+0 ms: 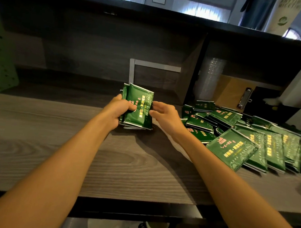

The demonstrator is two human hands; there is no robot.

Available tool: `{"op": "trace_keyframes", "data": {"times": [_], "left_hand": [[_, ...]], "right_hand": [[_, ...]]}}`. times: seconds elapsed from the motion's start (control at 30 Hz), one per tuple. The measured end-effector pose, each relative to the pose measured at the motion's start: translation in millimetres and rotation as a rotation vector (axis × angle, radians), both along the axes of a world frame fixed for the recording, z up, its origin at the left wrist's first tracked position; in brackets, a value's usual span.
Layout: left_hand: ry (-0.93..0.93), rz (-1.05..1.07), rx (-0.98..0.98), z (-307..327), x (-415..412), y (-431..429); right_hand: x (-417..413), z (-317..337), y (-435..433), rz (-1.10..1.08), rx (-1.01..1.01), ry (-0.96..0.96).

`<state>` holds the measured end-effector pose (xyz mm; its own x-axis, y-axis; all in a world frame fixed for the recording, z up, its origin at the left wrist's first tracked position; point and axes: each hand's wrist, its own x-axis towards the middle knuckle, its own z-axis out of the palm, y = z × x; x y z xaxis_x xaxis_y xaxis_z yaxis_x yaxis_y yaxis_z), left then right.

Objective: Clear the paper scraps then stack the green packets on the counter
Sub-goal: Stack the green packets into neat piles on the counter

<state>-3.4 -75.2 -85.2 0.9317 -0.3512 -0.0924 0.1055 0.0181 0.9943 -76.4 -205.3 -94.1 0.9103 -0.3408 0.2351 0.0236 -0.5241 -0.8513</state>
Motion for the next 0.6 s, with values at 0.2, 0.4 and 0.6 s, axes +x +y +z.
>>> {"op": "trace_keyframes", "data": {"times": [0.2,0.4,0.6], "left_hand": [[-0.255,-0.013,0.097,-1.1,-10.2,-4.8],[-0.200,-0.046,0.114,-0.8,-15.4,-5.3],[-0.171,-0.046,0.129,-2.6,-15.8,-7.4]], "right_hand": [[-1.6,5.0,-0.9,0.006,-0.061,-0.003],[-8.9,5.9,-20.7,-0.317,-0.830,0.445],[-17.6,11.8,-41.3,-0.385,-0.801,0.564]]}}
